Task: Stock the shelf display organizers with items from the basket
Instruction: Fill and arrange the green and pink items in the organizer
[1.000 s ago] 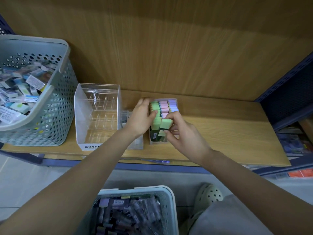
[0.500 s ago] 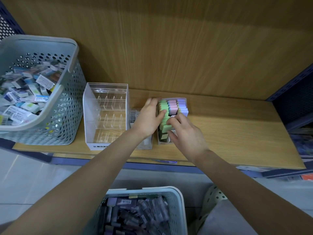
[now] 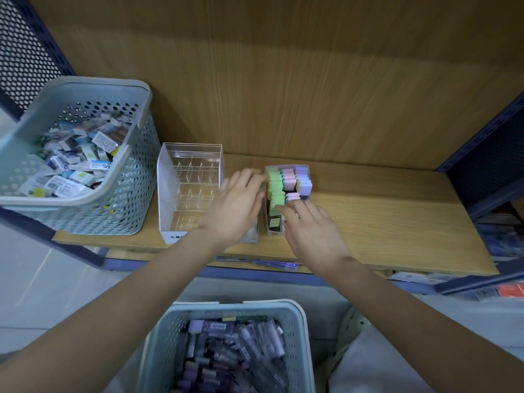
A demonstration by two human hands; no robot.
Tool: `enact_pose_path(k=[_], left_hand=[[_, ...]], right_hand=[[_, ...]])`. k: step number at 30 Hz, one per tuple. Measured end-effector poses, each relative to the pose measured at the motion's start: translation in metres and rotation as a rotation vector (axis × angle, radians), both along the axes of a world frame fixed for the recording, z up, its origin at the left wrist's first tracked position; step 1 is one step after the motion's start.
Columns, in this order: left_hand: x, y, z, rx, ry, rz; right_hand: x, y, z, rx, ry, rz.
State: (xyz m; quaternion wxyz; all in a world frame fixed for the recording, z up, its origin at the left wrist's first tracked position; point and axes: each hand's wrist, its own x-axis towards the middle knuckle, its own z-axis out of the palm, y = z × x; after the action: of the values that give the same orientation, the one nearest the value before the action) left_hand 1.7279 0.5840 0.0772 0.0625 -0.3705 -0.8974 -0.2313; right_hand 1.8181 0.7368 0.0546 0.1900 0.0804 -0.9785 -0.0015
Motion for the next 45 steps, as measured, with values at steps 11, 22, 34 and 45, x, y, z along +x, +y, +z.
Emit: enact_pose_path(k=[11, 22, 34, 45], left_hand=[[0.126, -0.125, -0.104, -0.175, -0.263, -0.057], [0.186, -0.171, -0.196, -0.267, -1.023, 0.067], [0.180, -0.166, -0.209, -0.600, -0.849, -0.050], [0.186, -0.166, -0.190, -0.631, -0.941, -0.075]], right_hand=[[0.096, -0.077, -0.084, -0.303, -0.662, 0.116], [0.128, -0.129, -0.172, -0.730, -1.247, -0.087], [0.122, -0.139, -0.179, -0.718, -1.292, -0.103], [0.130, -0.105, -0.147, -0.579, -1.287, -0.261]])
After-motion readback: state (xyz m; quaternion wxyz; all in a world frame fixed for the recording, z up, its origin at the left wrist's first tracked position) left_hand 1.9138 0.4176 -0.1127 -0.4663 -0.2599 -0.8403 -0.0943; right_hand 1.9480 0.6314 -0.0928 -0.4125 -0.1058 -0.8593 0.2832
